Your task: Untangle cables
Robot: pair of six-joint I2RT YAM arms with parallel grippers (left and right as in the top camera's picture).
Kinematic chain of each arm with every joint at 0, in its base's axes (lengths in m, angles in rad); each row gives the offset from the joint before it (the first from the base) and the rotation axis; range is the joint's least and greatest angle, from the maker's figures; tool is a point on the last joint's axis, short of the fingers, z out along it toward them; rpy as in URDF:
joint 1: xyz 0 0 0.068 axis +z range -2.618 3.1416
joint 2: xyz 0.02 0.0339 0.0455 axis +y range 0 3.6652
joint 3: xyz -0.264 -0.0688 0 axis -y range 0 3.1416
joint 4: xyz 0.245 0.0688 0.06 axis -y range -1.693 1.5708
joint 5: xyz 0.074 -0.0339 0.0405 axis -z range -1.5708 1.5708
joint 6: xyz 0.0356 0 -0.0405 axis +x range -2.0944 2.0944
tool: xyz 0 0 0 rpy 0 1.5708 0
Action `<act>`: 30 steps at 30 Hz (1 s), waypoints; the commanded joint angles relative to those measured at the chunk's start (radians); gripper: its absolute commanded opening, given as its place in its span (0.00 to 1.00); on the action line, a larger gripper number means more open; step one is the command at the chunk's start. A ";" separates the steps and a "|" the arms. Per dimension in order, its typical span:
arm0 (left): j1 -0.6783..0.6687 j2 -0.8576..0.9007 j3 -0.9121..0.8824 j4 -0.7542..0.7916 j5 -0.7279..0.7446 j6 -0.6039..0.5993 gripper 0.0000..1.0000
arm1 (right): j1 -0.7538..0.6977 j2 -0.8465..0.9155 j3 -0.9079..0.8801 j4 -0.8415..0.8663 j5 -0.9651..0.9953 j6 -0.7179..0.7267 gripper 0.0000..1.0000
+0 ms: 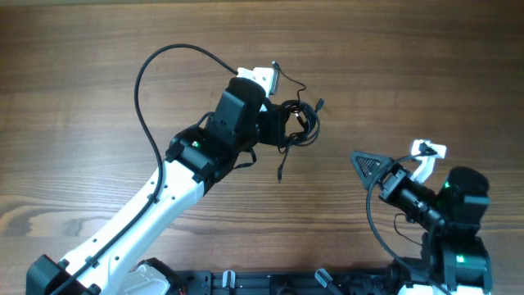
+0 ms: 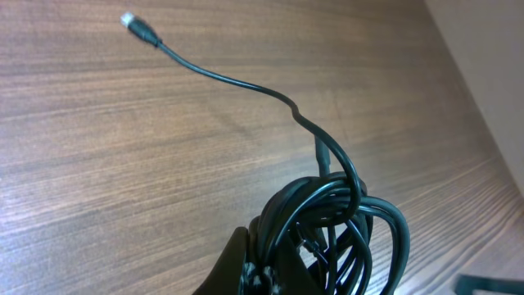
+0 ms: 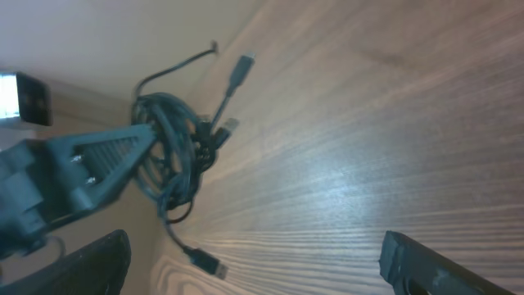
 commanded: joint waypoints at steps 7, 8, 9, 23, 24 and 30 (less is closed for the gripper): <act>0.003 -0.013 -0.001 0.017 -0.011 -0.203 0.04 | 0.010 -0.063 0.039 -0.082 -0.002 -0.158 1.00; 0.003 -0.013 -0.001 0.017 -0.008 -0.203 0.04 | 0.021 -0.061 0.039 -0.075 -0.004 -0.172 1.00; 0.003 -0.013 -0.001 0.017 -0.005 -0.203 0.04 | 0.033 -0.061 0.039 -0.071 -0.004 -0.184 0.99; 0.002 -0.013 -0.001 0.036 0.090 -0.216 0.04 | 0.158 -0.024 0.039 0.138 -0.008 -0.195 0.34; 0.002 -0.013 -0.001 0.037 0.090 -0.216 0.04 | 0.166 -0.014 0.039 0.146 -0.009 -0.174 0.32; -0.033 -0.013 -0.001 0.076 0.097 -0.073 0.04 | 0.265 0.150 0.039 0.272 -0.047 -0.106 0.31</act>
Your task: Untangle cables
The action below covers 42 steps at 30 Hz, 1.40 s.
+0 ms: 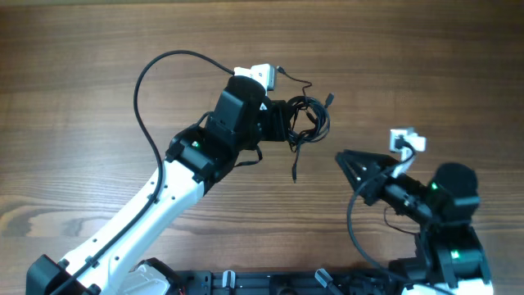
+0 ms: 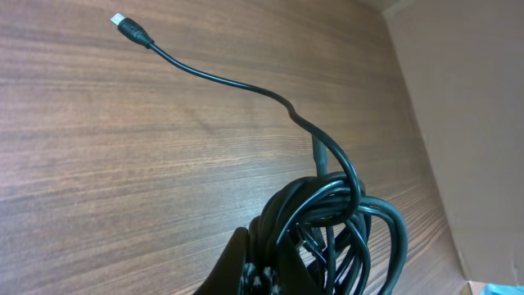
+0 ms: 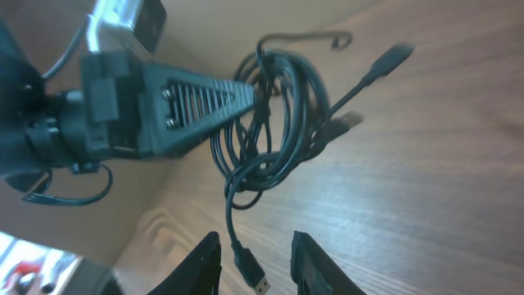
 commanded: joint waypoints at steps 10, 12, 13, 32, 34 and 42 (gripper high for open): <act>-0.137 -0.013 -0.001 0.054 -0.124 0.184 0.04 | 0.114 0.359 0.017 0.243 -0.096 0.171 0.39; -0.151 -0.013 -0.001 0.058 -0.125 0.169 0.04 | 0.115 0.396 0.017 0.274 -0.098 0.199 0.36; -0.157 -0.013 -0.001 0.062 -0.125 0.150 0.04 | 0.118 0.412 0.017 0.291 -0.098 0.199 0.34; -0.113 -0.013 -0.001 0.040 -0.169 -0.158 0.04 | 0.140 0.473 0.017 0.367 -0.072 0.142 0.05; -0.056 -0.013 -0.001 0.027 -0.172 -0.187 0.04 | 0.139 0.438 0.017 0.327 -0.096 0.084 0.05; 0.116 -0.013 -0.001 -0.003 -0.161 -0.295 0.04 | 0.139 0.210 0.017 0.275 -0.312 -0.143 0.05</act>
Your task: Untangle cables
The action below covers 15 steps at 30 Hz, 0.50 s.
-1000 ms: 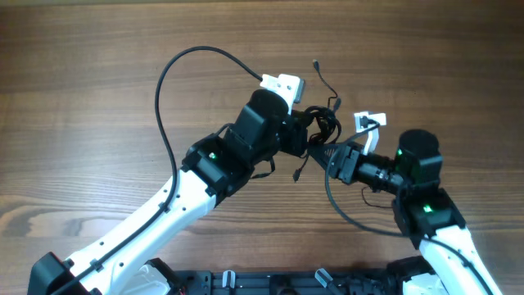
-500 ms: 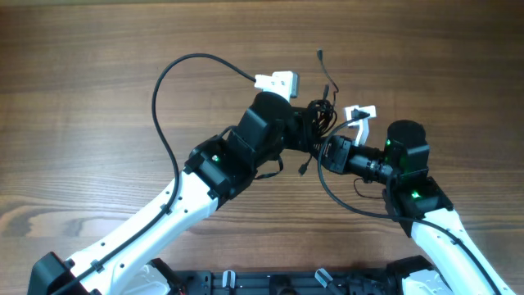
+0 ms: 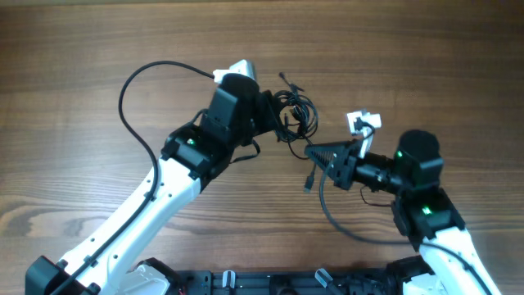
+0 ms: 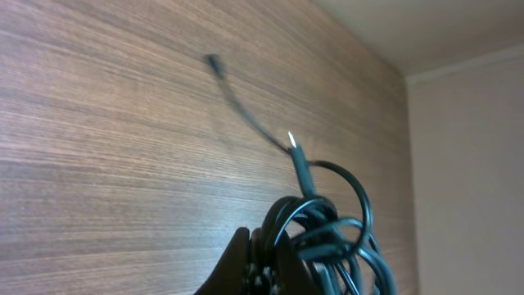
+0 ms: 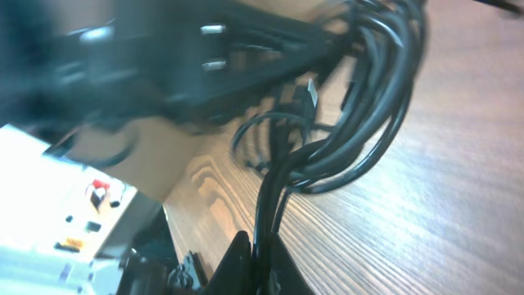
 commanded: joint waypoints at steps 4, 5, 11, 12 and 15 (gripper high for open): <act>0.099 -0.013 0.002 0.033 -0.076 -0.068 0.04 | 0.003 -0.154 0.016 -0.217 0.052 -0.149 0.05; 0.100 -0.013 0.002 0.043 -0.076 -0.069 0.04 | 0.003 -0.154 0.016 -0.277 0.135 -0.148 0.05; 0.101 -0.013 0.002 0.082 -0.019 -0.008 0.04 | 0.003 -0.111 0.016 -0.542 0.697 0.065 0.04; 0.101 -0.013 0.002 0.085 0.005 0.016 0.04 | 0.003 -0.104 0.016 -0.539 0.713 0.083 0.05; 0.101 -0.013 0.002 0.096 0.098 0.123 0.04 | 0.003 -0.087 0.016 -0.502 0.718 0.097 0.41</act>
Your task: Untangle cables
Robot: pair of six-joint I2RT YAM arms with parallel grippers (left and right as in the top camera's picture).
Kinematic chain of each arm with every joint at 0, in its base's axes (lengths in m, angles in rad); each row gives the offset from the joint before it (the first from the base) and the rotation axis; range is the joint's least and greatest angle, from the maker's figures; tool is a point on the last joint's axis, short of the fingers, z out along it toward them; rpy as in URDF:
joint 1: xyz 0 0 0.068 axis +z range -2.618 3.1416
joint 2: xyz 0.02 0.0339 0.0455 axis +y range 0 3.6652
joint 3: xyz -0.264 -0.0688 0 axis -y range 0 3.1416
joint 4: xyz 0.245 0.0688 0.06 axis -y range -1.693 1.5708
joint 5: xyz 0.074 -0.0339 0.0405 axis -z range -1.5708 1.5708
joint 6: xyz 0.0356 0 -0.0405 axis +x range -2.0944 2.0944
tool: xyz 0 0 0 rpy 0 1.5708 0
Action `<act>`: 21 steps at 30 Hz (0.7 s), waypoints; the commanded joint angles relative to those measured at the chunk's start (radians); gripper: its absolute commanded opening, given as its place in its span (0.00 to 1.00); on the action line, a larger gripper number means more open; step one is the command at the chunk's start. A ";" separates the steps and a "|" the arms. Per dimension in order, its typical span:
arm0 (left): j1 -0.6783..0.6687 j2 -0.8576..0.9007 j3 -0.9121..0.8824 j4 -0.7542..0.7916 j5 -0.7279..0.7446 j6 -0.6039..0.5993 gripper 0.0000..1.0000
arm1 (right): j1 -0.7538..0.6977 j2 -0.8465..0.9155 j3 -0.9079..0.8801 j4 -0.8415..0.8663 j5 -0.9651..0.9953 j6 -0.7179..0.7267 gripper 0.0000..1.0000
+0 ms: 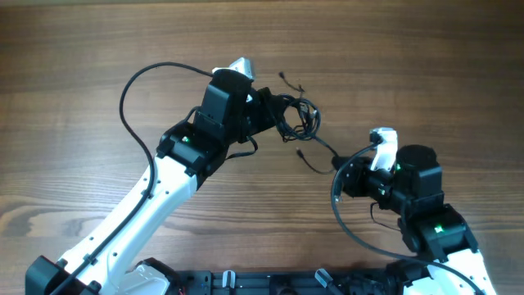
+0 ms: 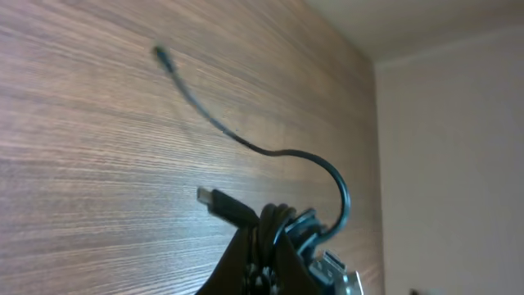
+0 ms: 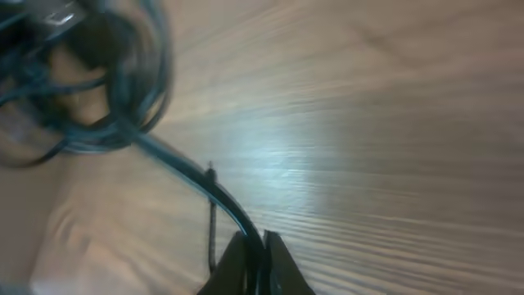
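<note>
A tangled bundle of black cables (image 1: 293,116) hangs above the wooden table, with my left gripper (image 1: 274,115) shut on it; in the left wrist view the coil (image 2: 282,223) sits between its jaws, one plug end (image 2: 160,54) trailing up. One black cable strand (image 1: 323,147) runs from the bundle down-right to my right gripper (image 1: 354,170), which is shut on it; in the right wrist view that strand (image 3: 184,168) leads from the blurred bundle (image 3: 74,74) into the closed jaws (image 3: 255,250). A loose plug end (image 1: 304,156) hangs below the strand.
The wooden table (image 1: 74,98) spreads all around. The left arm's own black wire (image 1: 135,82) arcs over the table at left. The right arm's wire (image 1: 344,221) loops near the front edge, by the black rail (image 1: 270,283).
My right gripper has drawn back to the right and down from the bundle, still shut on one strand, which now stretches out from the coil. The left gripper holds the bundle as before.
First the left gripper held the bundle up while the right gripper stood open far at the right. Then the right gripper, open, was nearer the bundle. Later it was shut on a strand right by the coil. Now that strand is pulled out to the right.
</note>
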 commanded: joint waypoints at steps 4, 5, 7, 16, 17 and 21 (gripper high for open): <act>0.060 -0.011 0.013 0.037 0.062 0.265 0.04 | -0.010 0.027 -0.014 0.033 0.166 0.071 0.91; 0.058 -0.011 0.013 0.037 0.064 0.280 0.04 | -0.010 0.026 -0.014 0.050 0.140 0.069 0.92; 0.047 -0.011 0.013 0.037 0.064 0.307 0.04 | -0.010 0.026 -0.014 0.133 -0.018 -0.005 0.93; -0.081 -0.011 0.013 0.078 0.060 0.439 0.04 | -0.009 0.077 -0.014 0.358 -0.229 -0.108 0.63; -0.093 -0.011 0.013 0.079 0.058 0.440 0.04 | -0.009 0.090 -0.014 0.367 -0.229 -0.106 0.62; -0.126 -0.011 0.013 0.080 0.058 0.439 0.04 | -0.009 0.143 -0.014 0.396 -0.228 -0.056 0.56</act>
